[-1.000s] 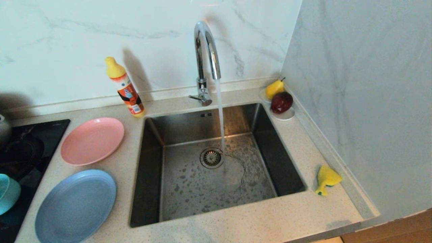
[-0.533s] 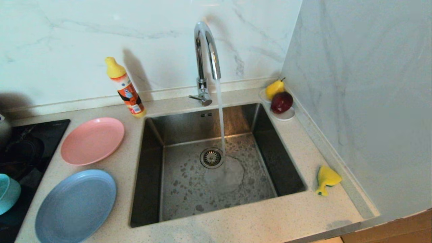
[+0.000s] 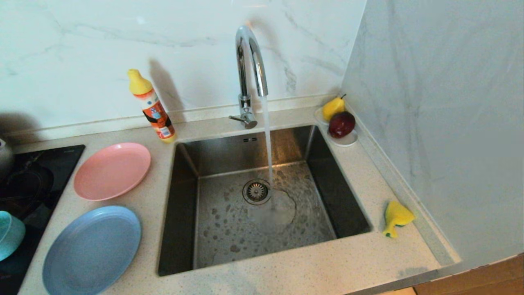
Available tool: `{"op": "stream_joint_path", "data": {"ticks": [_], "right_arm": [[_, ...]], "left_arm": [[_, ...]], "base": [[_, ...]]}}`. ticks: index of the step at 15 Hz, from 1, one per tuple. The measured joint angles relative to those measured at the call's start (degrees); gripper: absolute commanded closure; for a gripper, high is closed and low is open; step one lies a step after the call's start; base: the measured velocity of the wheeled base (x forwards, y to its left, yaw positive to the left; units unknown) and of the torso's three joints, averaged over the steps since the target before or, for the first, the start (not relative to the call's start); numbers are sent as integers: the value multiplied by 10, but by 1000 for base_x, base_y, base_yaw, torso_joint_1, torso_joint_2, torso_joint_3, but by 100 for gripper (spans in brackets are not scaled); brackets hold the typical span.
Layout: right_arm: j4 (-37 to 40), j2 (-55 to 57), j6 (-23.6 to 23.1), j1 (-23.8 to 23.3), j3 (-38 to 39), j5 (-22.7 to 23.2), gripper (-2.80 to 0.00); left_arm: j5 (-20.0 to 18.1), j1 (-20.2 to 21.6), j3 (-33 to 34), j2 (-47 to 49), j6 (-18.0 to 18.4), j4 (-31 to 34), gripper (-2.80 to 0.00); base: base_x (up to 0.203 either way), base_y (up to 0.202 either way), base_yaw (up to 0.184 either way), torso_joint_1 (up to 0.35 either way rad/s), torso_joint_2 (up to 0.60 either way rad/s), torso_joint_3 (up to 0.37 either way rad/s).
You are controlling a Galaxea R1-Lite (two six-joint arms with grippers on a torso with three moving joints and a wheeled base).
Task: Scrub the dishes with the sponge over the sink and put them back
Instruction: Pick up a bowl and the sponge
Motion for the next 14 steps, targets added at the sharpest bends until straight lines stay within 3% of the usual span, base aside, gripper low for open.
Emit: {"op": "stream_joint_path", "data": {"ticks": [9, 11, 14], "right_arm": [[15, 0, 6, 0, -30, -17, 0], [42, 1, 5, 0, -111, -22, 0], [140, 6, 2, 0, -259, 26, 0]], "left_arm": [[0, 0, 0, 0, 0, 0, 0], [0, 0, 0, 0, 0, 0, 0], [0, 0, 0, 0, 0, 0, 0]], "base": [[0, 0, 0, 0, 0, 0], [0, 0, 0, 0, 0, 0], [0, 0, 0, 0, 0, 0]]}}
